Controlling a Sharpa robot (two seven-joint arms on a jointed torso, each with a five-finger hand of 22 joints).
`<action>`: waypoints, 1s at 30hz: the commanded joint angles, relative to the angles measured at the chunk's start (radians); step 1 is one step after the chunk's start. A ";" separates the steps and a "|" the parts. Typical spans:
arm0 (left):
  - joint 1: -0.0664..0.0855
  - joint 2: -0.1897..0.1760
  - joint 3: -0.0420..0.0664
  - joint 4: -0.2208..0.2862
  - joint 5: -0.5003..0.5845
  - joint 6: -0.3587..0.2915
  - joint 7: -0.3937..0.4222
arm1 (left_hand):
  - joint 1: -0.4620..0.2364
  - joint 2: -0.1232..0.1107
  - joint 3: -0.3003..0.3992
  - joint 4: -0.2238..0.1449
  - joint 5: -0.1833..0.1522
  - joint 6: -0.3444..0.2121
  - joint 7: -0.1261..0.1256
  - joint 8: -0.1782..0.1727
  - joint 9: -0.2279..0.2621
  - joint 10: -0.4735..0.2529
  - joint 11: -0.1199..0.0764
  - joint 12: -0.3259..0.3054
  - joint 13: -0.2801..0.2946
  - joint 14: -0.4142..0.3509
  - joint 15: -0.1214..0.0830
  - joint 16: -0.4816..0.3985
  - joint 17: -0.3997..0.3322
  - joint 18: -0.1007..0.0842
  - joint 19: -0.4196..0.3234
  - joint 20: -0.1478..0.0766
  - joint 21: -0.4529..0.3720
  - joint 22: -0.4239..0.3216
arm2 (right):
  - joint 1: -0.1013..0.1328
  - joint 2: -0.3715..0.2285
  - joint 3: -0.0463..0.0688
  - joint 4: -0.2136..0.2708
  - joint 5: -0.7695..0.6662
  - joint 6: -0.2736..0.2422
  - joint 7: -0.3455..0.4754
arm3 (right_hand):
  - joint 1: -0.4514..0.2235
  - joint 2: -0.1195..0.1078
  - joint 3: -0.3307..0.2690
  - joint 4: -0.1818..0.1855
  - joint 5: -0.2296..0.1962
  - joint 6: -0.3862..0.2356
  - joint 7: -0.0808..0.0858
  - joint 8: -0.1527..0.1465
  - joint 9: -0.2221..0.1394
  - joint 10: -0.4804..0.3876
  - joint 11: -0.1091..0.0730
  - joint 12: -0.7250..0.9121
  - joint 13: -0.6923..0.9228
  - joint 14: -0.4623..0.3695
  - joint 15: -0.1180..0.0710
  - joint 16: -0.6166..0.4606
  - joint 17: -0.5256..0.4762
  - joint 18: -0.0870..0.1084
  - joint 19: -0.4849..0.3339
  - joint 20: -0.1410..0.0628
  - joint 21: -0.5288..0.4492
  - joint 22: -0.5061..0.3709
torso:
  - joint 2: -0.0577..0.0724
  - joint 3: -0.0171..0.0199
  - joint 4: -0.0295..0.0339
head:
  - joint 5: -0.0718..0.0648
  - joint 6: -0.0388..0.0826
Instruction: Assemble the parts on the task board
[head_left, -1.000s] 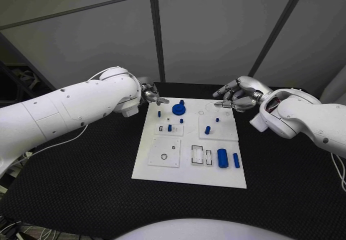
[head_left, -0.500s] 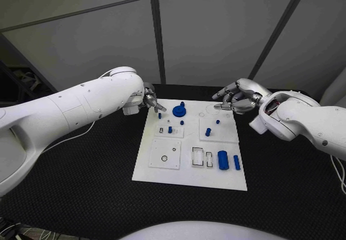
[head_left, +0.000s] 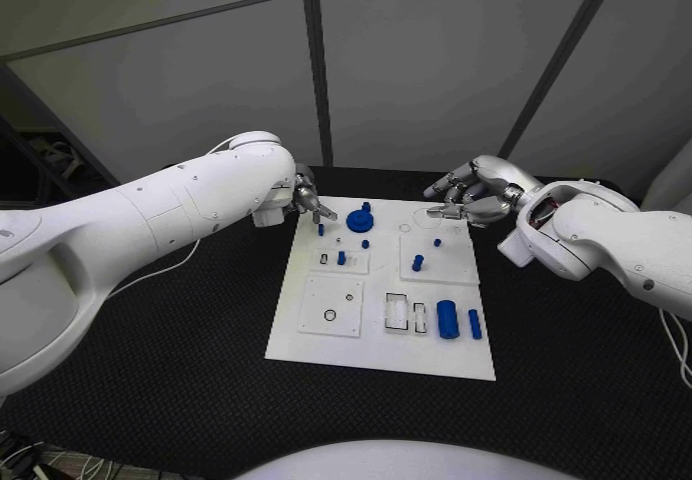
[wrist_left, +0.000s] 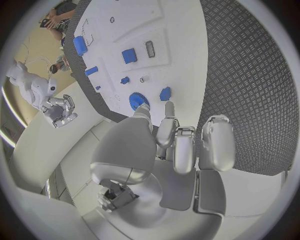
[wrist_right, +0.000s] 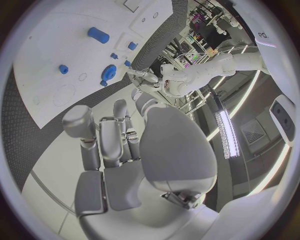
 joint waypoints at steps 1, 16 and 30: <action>0.001 0.006 0.000 -0.010 -0.001 0.016 0.009 | -0.005 0.010 -0.006 0.002 0.005 0.008 -0.005 0.012 0.006 0.004 -0.001 0.003 0.044 0.101 -0.005 0.007 0.252 0.003 0.005 -0.001 0.002 0.068 | 0.002 0.001 0.001 0.000 -0.004 0.004 0.005 | -0.006 0.001 0.002 0.005 0.005 -0.007 0.001 -0.001 -0.001 -0.008 0.001 -0.005 -0.001 0.014 0.002 -0.003 0.021 0.000 -0.007 -0.002 -0.003 0.000 | -0.001 -0.0003 -0.0003 | -0.001 -0.002; 0.000 0.019 0.000 -0.049 -0.002 0.034 0.000 | 0.021 0.032 -0.012 -0.003 0.011 0.000 -0.014 0.064 0.048 0.003 -0.009 0.002 0.042 0.101 -0.012 0.009 0.254 0.003 0.007 -0.008 0.003 0.072 | 0.002 0.003 0.001 -0.001 -0.005 0.006 0.004 | -0.005 0.001 0.003 0.005 0.006 -0.007 0.001 -0.001 -0.001 -0.008 0.001 -0.004 -0.001 0.014 0.002 -0.004 0.021 0.000 -0.006 -0.002 -0.002 0.001 | -0.002 0.0010 -0.0004 | -0.001 -0.004; -0.006 0.030 -0.001 -0.059 -0.001 0.073 0.006 | 0.043 0.039 -0.012 -0.010 0.011 -0.007 -0.018 0.085 0.065 0.004 -0.013 0.003 0.042 0.102 -0.014 0.012 0.257 0.002 0.008 -0.010 0.005 0.076 | 0.002 0.006 0.001 -0.002 -0.005 0.008 0.005 | -0.005 0.001 0.003 0.005 0.006 -0.007 0.001 -0.001 -0.001 -0.008 0.001 -0.004 -0.001 0.014 0.002 -0.004 0.021 0.000 -0.006 -0.002 -0.002 0.001 | -0.001 0.0008 -0.0001 | -0.002 -0.006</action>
